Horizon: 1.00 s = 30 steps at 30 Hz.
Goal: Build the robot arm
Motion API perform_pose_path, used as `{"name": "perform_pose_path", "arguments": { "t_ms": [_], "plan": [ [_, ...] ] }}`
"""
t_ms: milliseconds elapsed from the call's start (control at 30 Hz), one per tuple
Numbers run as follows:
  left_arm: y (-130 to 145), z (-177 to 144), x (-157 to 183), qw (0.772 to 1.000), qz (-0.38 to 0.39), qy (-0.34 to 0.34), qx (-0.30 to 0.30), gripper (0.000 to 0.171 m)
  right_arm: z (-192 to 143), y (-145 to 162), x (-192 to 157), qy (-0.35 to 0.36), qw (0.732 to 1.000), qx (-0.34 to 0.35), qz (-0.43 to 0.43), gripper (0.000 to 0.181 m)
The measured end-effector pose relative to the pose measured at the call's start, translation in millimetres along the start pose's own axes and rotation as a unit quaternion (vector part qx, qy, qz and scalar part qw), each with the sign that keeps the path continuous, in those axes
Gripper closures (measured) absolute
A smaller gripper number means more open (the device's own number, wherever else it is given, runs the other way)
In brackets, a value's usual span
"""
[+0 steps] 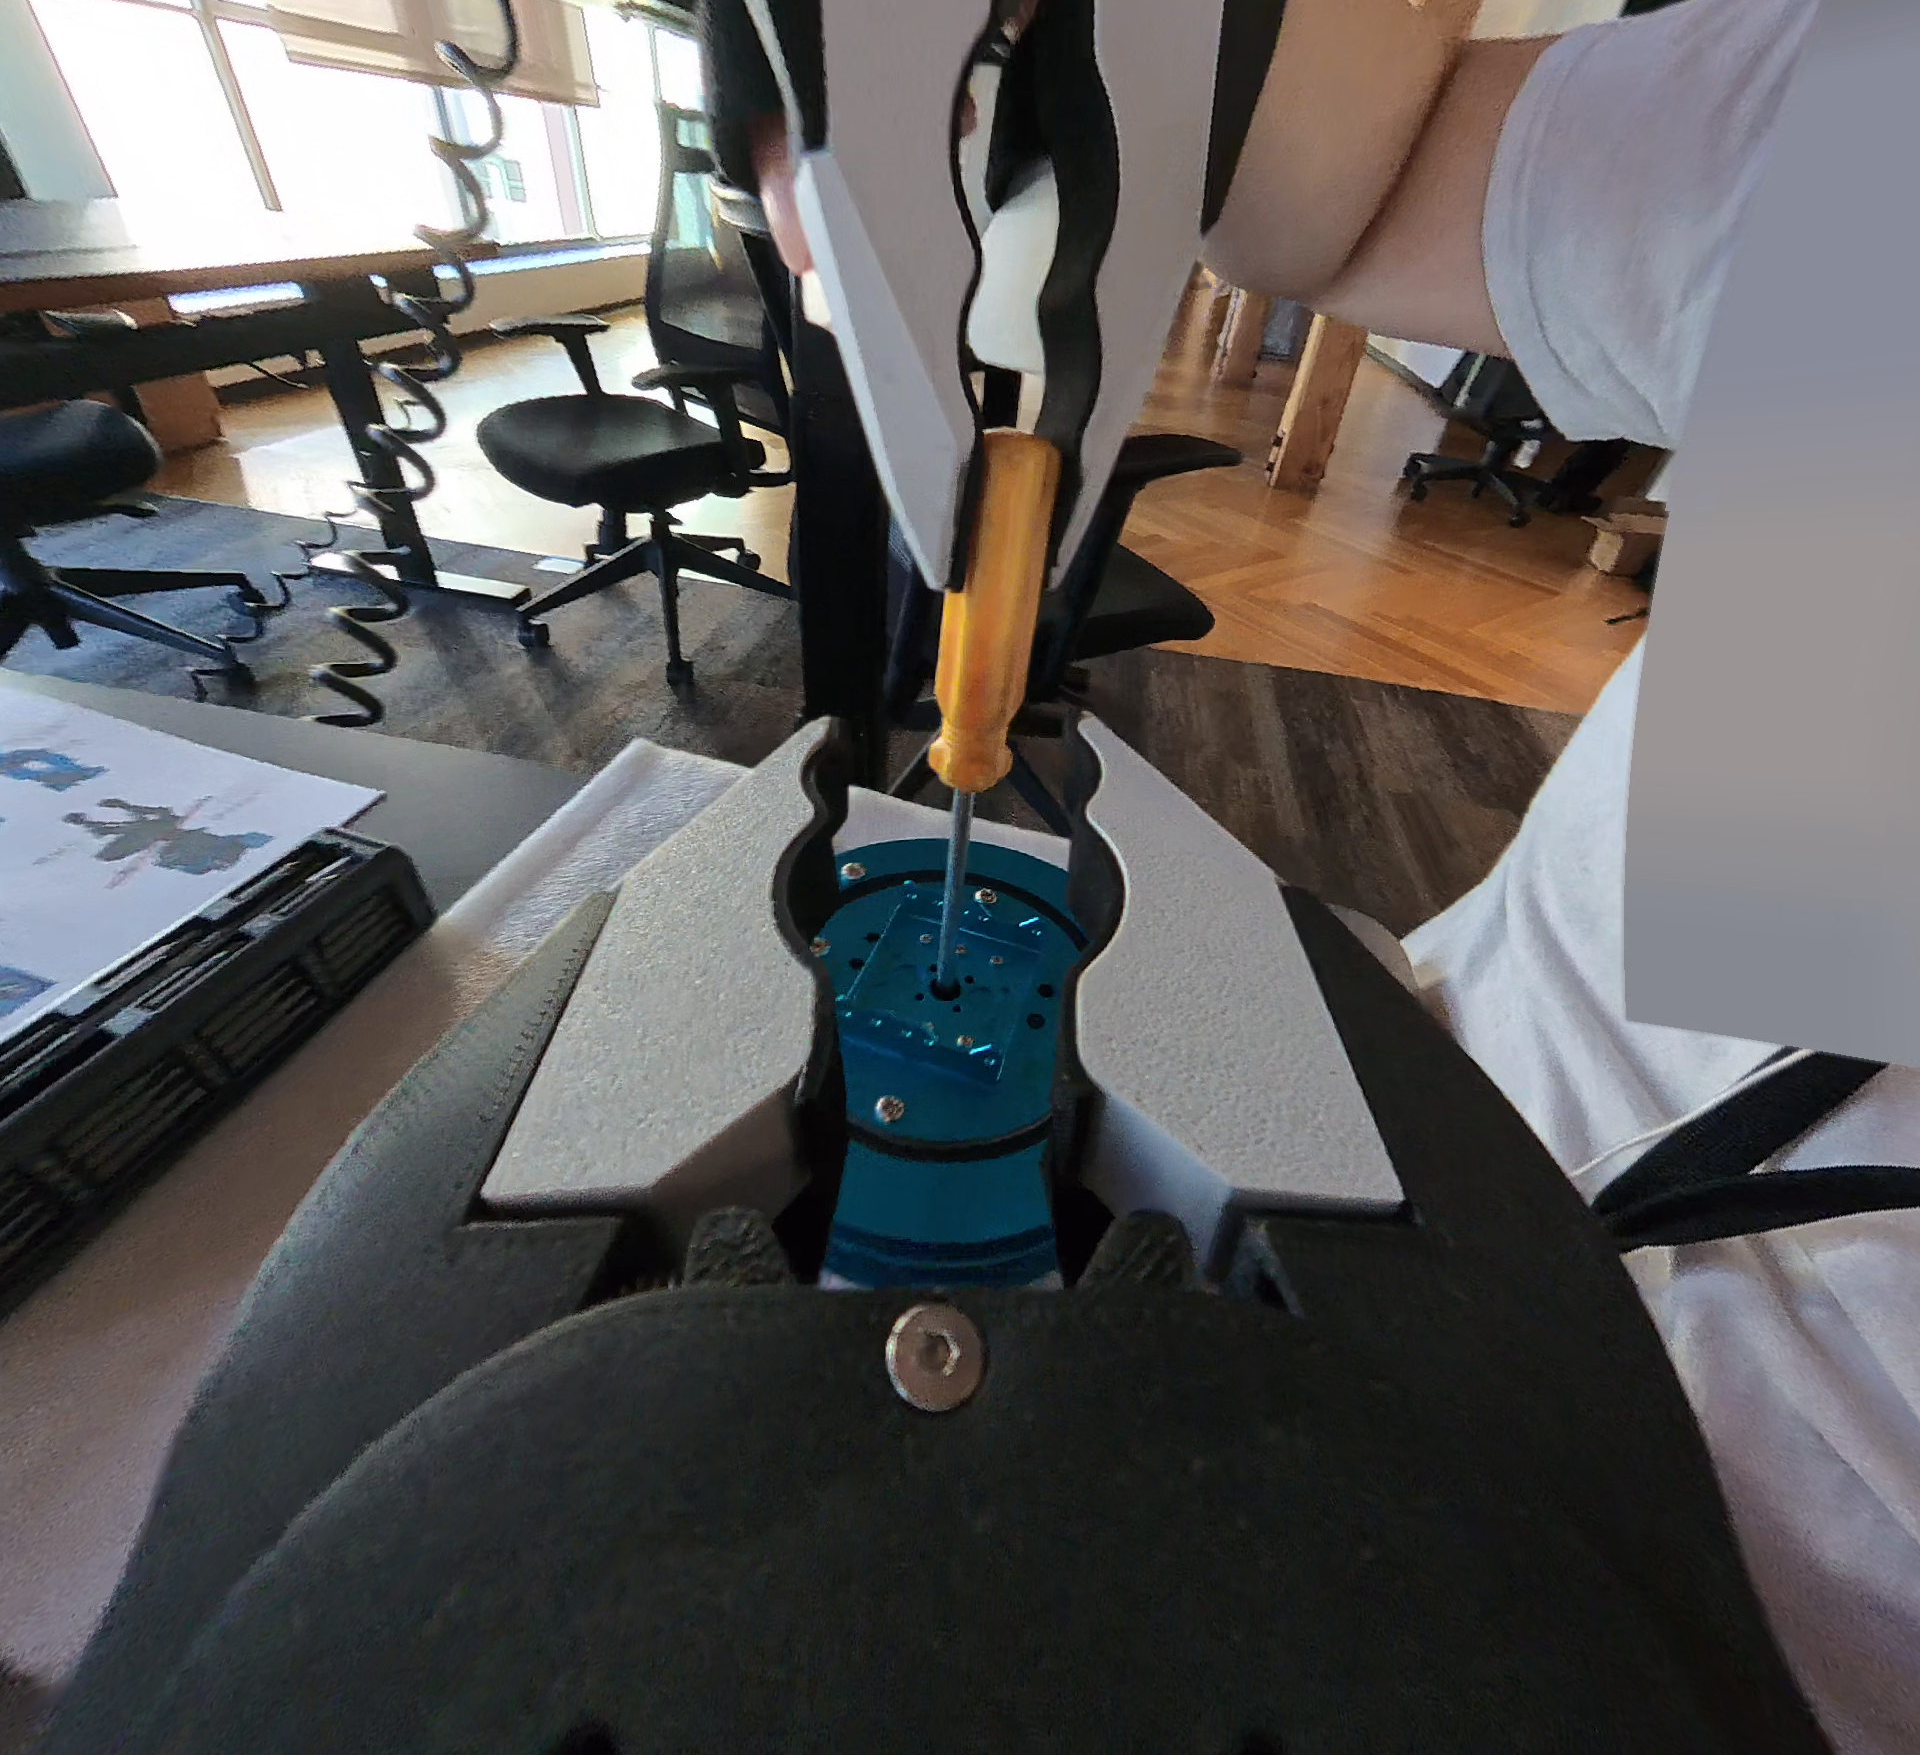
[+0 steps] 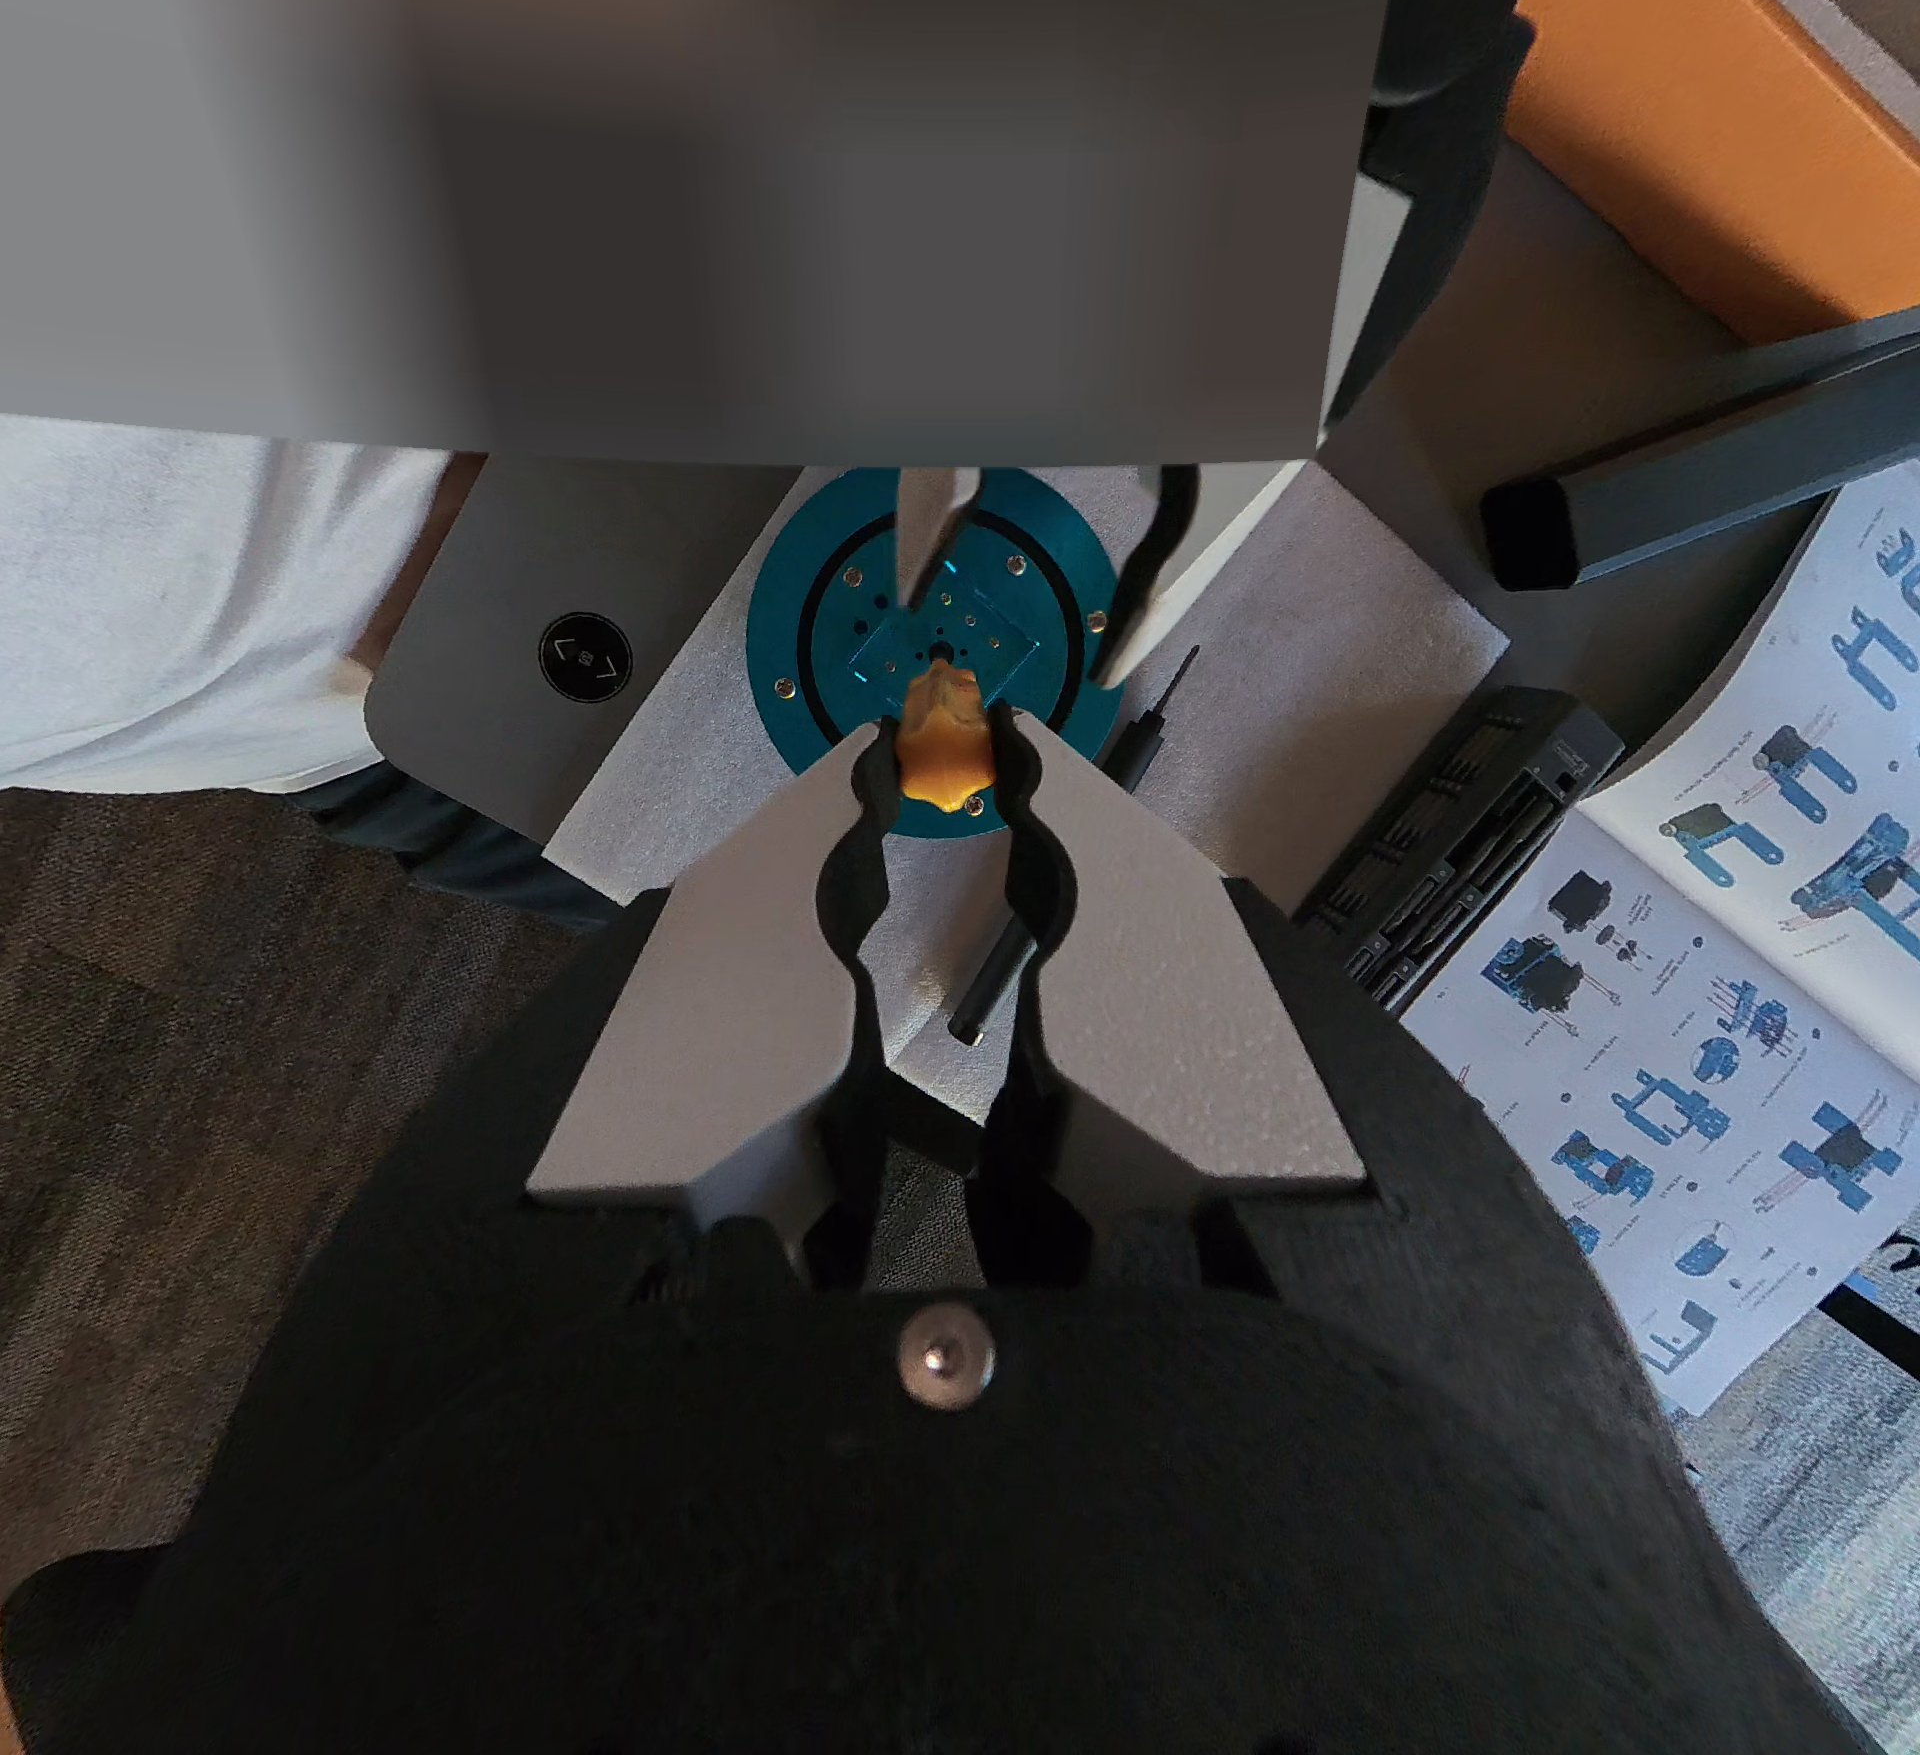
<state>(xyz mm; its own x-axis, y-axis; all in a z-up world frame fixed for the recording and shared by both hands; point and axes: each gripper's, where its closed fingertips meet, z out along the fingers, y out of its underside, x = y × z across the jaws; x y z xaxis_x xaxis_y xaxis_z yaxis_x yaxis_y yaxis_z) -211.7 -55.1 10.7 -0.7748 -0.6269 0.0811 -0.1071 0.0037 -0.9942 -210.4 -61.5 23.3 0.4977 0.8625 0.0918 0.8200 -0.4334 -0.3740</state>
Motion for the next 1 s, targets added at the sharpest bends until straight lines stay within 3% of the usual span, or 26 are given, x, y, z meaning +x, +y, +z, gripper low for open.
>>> {"name": "perform_pose_path", "arguments": {
  "t_ms": [233, 567, 767, 1000],
  "plan": [
    [-10.5, -22.1, -17.4, 0.999, -0.018, -0.035, 0.031, 0.134, 0.2, 0.3, 2.6, 0.005, 0.997, 0.003, 0.071, 0.164],
    [-4.4, -18.9, -18.6, 0.999, -0.027, -0.035, 0.016, 0.134, 0.4, -0.1, -0.4, 0.028, 0.996, -0.008, 0.079, 0.163],
    [-6.1, -21.4, -20.3, 0.999, -0.029, -0.039, 0.020, 0.134, 0.4, 0.8, 3.0, 0.041, 0.986, -0.006, 0.160, 0.163],
    [-0.2, -0.1, 4.7, 1.000, -0.014, 0.019, 0.000, 0.124, -0.6, 1.9, 5.3, 0.059, 0.986, 0.004, 0.157, 0.163]
  ]
}}
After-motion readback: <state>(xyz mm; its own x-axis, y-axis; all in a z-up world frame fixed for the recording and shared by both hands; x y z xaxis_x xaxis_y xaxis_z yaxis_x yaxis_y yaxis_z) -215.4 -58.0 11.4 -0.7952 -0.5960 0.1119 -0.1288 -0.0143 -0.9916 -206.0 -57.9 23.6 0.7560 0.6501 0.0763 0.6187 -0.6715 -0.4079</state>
